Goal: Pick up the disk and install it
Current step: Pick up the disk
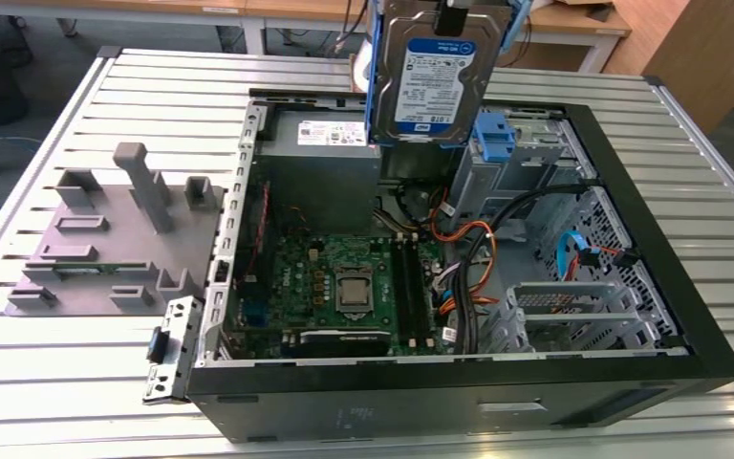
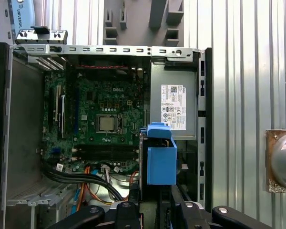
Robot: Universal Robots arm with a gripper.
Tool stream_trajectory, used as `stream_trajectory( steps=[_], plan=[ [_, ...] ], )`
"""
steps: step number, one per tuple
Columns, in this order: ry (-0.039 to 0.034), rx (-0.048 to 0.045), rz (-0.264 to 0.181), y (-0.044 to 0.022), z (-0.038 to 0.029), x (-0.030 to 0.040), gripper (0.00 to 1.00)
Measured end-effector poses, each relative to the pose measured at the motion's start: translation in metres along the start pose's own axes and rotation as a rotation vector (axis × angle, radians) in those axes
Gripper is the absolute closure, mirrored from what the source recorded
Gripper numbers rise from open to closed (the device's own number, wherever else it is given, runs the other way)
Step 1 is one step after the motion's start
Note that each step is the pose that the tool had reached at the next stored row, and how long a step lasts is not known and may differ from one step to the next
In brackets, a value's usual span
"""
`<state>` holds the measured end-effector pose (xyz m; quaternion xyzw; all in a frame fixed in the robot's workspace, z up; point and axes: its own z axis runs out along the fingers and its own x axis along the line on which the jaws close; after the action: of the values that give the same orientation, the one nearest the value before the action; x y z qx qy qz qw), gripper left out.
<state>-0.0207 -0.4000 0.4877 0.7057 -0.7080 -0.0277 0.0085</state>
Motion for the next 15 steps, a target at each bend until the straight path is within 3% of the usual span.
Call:
stream_trajectory(
  steps=[7, 15],
  plan=[
    [0.0001, 0.0008, 0.000, -0.0001, 0.0000, 0.0012, 0.65],
    [0.0001, 0.0022, 0.000, -0.0001, 0.0000, 0.0101, 0.65]
  ],
)
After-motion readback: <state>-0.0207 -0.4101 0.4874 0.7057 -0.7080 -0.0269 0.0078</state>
